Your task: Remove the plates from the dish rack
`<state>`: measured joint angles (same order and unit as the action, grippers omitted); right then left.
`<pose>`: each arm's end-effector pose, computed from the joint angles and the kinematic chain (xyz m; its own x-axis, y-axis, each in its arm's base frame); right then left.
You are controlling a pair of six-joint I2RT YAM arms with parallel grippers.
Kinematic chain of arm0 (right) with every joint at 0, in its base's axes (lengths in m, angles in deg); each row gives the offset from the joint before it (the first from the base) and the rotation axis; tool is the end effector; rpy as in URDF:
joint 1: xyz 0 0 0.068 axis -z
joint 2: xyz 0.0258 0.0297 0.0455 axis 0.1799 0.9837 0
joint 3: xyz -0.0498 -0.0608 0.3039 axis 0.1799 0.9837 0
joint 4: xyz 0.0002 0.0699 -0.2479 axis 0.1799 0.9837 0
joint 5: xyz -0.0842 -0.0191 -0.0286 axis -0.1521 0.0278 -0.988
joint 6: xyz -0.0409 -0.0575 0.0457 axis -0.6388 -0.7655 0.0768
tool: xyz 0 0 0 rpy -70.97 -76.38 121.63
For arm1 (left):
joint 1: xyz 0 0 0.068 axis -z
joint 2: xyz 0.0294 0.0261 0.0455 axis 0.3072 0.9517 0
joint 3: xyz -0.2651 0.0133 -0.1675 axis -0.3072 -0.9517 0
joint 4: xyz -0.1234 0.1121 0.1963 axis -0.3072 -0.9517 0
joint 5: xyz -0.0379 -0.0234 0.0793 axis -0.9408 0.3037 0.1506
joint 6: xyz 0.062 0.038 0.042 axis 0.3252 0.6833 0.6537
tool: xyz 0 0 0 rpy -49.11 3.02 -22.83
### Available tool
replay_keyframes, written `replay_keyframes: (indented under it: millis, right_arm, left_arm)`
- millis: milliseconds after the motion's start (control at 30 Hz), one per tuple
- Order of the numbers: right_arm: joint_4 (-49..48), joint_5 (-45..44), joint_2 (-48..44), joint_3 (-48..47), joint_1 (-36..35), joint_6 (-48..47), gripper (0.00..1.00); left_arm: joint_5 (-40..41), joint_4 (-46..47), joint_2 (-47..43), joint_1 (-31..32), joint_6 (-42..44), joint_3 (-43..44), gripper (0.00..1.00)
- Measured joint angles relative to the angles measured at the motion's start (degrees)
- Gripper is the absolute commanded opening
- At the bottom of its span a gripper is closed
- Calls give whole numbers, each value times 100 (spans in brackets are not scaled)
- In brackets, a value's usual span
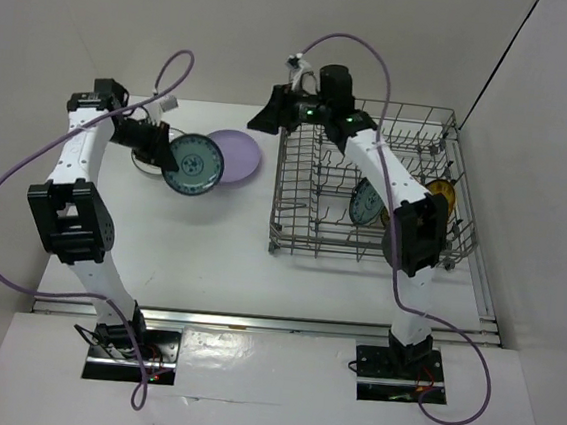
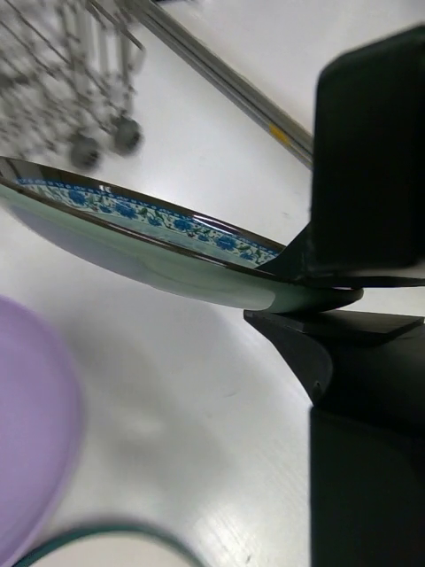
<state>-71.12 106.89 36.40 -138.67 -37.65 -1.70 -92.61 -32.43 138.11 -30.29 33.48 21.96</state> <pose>0.4506 0.2927 0.3880 -0.5290 -0.0222 -0.8484 -0.8097 0.3128 0.4966 0.3931 0.0341 0.3421 -0.7621 0.1552 -0.6286 0.4919 0.7701 -0.4062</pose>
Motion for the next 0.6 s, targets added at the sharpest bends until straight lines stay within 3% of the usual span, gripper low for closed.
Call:
replay_keyframes:
  millis: [200,433,600]
  right_arm:
    - [1189,-1722,-586,-107,925,-402,80]
    - [2238,-3547,-1893,809,1045,-691,85]
    - [2824,-4201,-2192,1325,1237,-605,85]
  left_arm:
    - [820,-44,404,243,708,-1158,0]
    - [1543,457,675,660,693,-1628,0]
    - [1316,339,1029,734,592,-1563,19]
